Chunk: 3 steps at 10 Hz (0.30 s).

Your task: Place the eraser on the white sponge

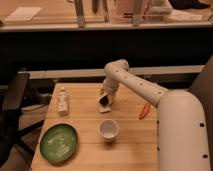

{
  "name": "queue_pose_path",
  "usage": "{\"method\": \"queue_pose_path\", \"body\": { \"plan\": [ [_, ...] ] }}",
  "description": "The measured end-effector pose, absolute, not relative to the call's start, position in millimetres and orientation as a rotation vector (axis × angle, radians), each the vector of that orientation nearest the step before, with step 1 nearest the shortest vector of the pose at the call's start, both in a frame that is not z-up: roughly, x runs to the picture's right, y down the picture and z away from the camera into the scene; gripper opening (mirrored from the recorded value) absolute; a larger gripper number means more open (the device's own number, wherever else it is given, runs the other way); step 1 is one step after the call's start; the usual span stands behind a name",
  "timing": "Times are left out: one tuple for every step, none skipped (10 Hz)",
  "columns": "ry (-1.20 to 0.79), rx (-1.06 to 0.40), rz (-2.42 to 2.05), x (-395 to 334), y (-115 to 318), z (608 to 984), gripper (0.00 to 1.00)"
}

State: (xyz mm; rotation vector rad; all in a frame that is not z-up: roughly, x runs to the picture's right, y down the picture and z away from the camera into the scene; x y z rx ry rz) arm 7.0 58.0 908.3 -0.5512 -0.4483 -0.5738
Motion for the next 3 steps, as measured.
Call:
{"method": "queue_pose_path", "body": {
  "plan": [
    [-0.452,-0.558,-0.578,5.5,59.6,908.9,0.80],
    [-0.453,-0.559,-0.579,5.5,60.4,909.1,0.80],
    [-0.452,-0.556,-0.579,5.8,60.2,908.4,0.80]
  ]
}}
